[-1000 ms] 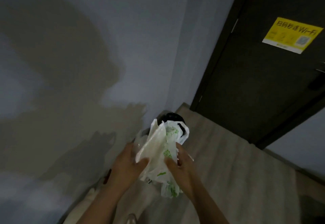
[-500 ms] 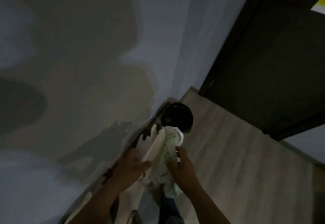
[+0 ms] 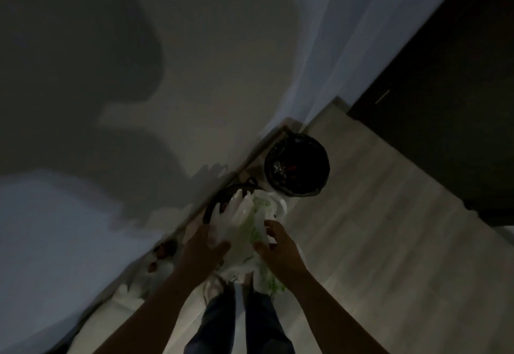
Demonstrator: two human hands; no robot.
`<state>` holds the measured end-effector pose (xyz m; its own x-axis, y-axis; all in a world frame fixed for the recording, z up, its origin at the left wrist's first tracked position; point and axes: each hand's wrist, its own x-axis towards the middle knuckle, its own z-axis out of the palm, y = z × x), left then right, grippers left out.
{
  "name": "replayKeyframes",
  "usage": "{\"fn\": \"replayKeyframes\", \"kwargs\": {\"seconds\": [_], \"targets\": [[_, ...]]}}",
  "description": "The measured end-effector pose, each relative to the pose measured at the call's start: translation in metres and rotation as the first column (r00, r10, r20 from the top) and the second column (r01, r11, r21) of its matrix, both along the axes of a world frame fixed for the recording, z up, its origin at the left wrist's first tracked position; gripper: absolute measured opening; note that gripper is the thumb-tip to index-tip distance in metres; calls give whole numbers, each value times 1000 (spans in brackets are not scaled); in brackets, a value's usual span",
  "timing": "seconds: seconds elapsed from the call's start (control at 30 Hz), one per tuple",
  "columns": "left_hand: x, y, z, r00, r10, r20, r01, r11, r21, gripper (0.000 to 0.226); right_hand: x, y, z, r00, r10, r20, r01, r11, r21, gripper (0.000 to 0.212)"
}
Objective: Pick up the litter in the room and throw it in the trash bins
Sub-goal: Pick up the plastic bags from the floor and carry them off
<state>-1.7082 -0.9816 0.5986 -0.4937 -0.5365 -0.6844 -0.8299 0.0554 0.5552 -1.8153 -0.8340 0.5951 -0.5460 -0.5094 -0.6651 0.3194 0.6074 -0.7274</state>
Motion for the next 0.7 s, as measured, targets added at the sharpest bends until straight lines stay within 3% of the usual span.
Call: {"fn": "replayKeyframes", "kwargs": {"seconds": [0.33,0.47,0.7], "targets": [[-27,-31,-167,992,30,120,-35,998,47,46,-24,-43,-165,996,8,94,-19,993,121,51],[-29,-40,-228,986,17,165,-27,998,57,56,-23,-52,-224,989,-15,144,-6,989,148,53],[-37,-52,-323,978,-50,202,44,998,33,50,-31,-68,-311,994,-19,108,-5,975,221,55]]}}
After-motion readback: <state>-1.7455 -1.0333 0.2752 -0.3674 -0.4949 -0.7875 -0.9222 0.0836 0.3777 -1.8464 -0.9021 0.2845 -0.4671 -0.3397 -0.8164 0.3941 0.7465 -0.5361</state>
